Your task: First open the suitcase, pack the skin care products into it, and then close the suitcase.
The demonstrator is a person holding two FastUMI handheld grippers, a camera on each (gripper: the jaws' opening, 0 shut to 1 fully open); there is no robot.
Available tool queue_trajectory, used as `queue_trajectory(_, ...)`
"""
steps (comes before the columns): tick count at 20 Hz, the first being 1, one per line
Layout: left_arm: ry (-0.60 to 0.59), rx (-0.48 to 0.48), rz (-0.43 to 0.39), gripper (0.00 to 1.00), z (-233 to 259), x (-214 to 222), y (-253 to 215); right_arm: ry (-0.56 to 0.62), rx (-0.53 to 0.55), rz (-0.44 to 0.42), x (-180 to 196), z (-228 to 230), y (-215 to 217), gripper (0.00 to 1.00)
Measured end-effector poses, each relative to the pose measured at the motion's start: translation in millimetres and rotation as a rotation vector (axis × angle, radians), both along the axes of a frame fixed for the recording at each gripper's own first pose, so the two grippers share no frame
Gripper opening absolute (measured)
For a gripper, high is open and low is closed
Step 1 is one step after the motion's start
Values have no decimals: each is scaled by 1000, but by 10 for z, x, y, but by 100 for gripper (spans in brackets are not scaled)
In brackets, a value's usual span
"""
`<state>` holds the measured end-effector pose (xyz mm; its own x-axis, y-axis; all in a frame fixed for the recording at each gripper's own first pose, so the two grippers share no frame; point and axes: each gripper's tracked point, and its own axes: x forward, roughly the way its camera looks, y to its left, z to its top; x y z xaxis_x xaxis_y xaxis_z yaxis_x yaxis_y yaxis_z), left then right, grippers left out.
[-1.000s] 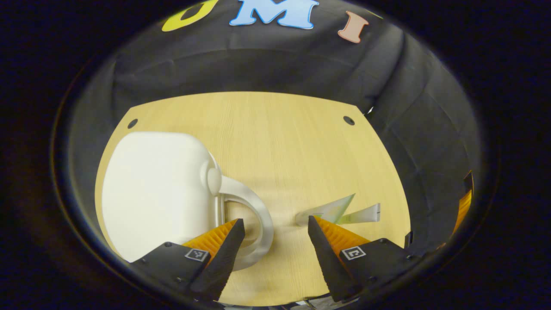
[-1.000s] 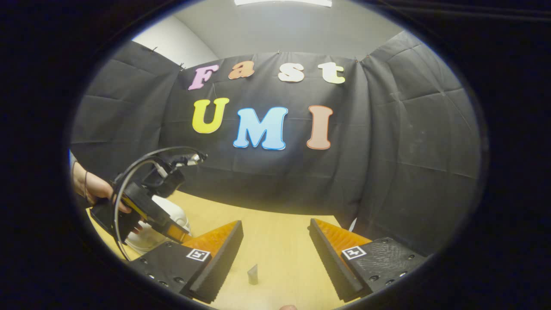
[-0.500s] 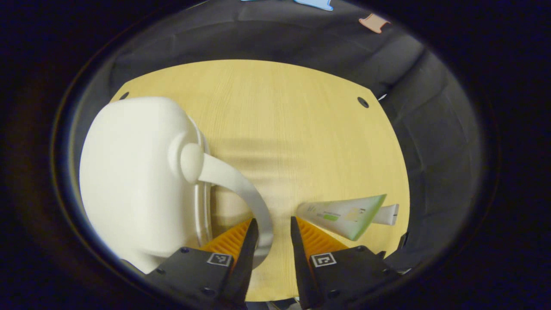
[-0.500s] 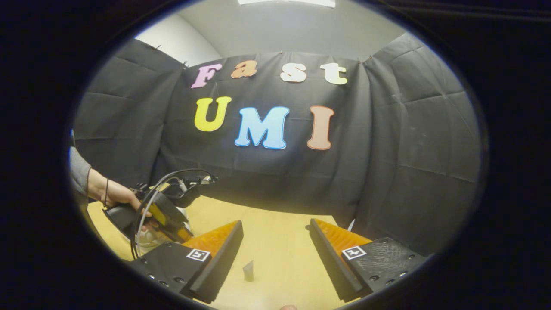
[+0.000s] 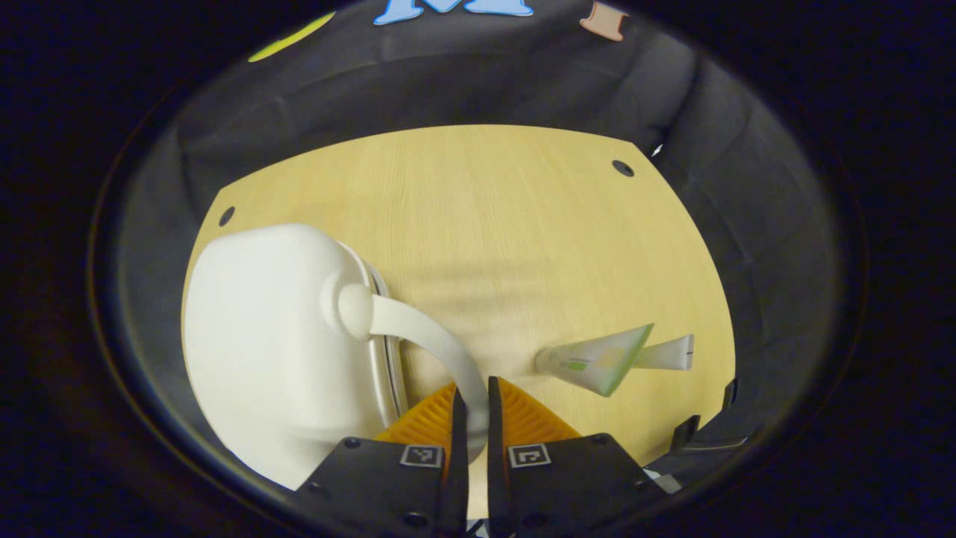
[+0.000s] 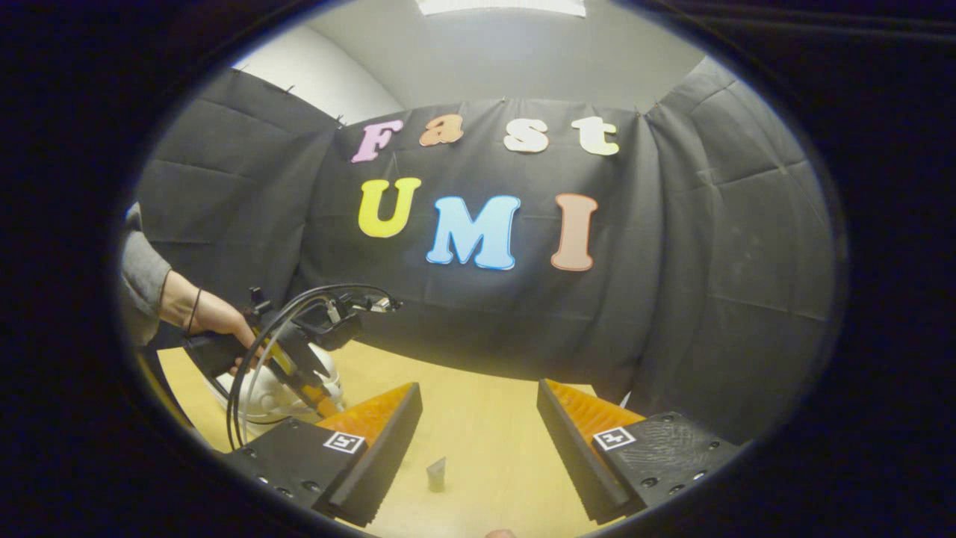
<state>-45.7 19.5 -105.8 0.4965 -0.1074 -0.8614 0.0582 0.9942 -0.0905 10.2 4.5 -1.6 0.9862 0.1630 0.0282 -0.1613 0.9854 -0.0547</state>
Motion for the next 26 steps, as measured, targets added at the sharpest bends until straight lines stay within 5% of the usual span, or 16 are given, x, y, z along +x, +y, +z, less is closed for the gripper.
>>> queue_trajectory(10, -137, -110, 28, 18, 1199, -128, 695, -10, 44, -95, 11, 123, 276, 94)
queue_trajectory(14, -206, -138, 40, 18, 1837, -271, 1628, -1, 46, -155, -29, 210, 489, 94)
queue_trajectory(18, -307, -28, 61, 18, 2150, -281, 2723, 13, 45, -220, -49, 282, 732, 94)
queue_trajectory(26, -299, 127, 205, 14, 1545, -303, 4762, 49, 68, -306, -87, 426, 1110, 95)
